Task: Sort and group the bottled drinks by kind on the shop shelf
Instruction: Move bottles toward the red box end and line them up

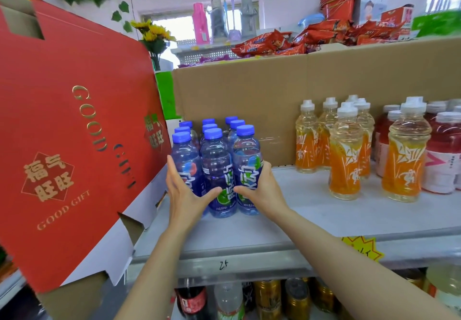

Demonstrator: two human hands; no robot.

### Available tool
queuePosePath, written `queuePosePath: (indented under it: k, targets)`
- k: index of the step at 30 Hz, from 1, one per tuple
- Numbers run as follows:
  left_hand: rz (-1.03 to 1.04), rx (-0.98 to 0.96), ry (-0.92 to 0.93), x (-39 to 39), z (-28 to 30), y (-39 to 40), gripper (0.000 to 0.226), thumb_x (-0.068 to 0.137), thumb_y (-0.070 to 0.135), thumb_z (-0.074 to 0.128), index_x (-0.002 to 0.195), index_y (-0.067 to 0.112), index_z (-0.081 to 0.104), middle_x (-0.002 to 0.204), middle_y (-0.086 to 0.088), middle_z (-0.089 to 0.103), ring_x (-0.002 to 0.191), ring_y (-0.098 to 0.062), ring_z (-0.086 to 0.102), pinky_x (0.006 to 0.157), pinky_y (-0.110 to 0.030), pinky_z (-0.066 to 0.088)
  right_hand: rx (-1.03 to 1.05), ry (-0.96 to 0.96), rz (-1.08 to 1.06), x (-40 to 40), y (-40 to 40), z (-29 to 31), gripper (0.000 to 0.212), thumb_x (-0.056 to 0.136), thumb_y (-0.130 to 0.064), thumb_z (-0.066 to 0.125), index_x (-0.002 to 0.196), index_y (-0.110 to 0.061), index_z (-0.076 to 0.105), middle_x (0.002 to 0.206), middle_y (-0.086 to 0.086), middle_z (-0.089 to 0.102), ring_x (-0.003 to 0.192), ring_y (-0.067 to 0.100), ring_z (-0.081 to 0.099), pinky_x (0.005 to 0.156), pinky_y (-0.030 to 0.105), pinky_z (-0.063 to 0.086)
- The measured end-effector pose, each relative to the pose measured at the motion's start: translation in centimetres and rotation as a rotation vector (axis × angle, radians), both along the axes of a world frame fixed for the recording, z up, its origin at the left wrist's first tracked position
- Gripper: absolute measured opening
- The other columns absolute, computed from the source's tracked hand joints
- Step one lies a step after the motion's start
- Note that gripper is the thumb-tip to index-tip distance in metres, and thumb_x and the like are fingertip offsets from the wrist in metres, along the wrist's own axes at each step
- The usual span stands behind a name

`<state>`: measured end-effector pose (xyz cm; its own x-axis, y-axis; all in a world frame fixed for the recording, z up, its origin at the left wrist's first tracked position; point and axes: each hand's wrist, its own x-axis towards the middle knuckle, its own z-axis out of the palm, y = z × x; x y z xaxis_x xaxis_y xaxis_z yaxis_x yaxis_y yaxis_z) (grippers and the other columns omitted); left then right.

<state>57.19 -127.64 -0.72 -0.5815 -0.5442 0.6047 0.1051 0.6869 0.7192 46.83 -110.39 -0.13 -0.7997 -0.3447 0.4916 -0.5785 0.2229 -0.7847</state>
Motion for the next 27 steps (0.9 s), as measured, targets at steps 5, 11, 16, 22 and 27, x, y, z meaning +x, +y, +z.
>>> queuePosePath:
  k: [5, 11, 16, 22, 27]
  targets:
    - [-0.005, -0.012, 0.000, -0.1, -0.1, -0.2, 0.144, 0.061, 0.049, 0.092, 0.157, 0.034, -0.015, 0.166, 0.005, 0.001, 0.152, -0.013, 0.008, 0.118, -0.045, 0.024, 0.024, -0.008, 0.027, -0.1, 0.3, 0.1, 0.071, 0.074, -0.032, 0.086, 0.120, -0.025, 0.032, 0.127, -0.001, 0.053, 0.112, 0.013, 0.058, 0.089, 0.032, 0.052]
    - [-0.002, 0.134, 0.162, 0.2, 1.0, 0.5, 0.095, 0.089, 0.063, 0.058, 0.160, 0.026, 0.008, 0.166, 0.003, 0.014, 0.151, -0.011, 0.014, 0.122, -0.038, 0.018, 0.017, -0.039, 0.042, 0.5, 0.8, 0.2, 0.078, 0.075, -0.042, 0.084, 0.132, -0.024, 0.034, 0.130, -0.006, 0.057, 0.111, 0.012, 0.059, 0.087, 0.031, 0.050]
    - [-0.324, 0.709, 0.129, -1.1, 2.6, -1.9, 0.091, 0.082, 0.088, 0.035, 0.148, 0.027, 0.048, 0.155, -0.002, 0.045, 0.139, -0.017, 0.046, 0.115, -0.042, 0.037, -0.086, -0.096, 0.078, 1.1, 0.8, 0.3, 0.078, 0.074, -0.044, 0.084, 0.134, -0.027, 0.038, 0.126, -0.012, 0.060, 0.110, 0.007, 0.062, 0.090, 0.031, 0.053]
    - [-0.476, 0.951, 0.154, -2.9, 5.6, -5.3, 0.077, 0.098, 0.071, 0.021, 0.139, 0.017, 0.058, 0.129, -0.017, 0.067, 0.104, -0.031, 0.071, 0.077, -0.040, 0.059, -0.259, -0.153, 0.158, 1.2, 0.2, 1.1, 0.086, 0.071, -0.039, 0.086, 0.140, -0.030, 0.035, 0.122, -0.017, 0.061, 0.106, -0.001, 0.064, 0.087, 0.026, 0.057]
    - [-0.499, 1.007, 0.084, -4.7, 7.6, -6.5, 0.084, 0.097, 0.072, 0.024, 0.144, 0.008, 0.051, 0.138, -0.024, 0.058, 0.113, -0.039, 0.063, 0.089, -0.046, 0.056, -0.317, -0.151, 0.203, 0.3, -0.2, 2.4, 0.100, 0.064, -0.059, 0.083, 0.146, -0.036, 0.030, 0.134, -0.011, 0.058, 0.112, 0.006, 0.064, 0.092, 0.037, 0.056]
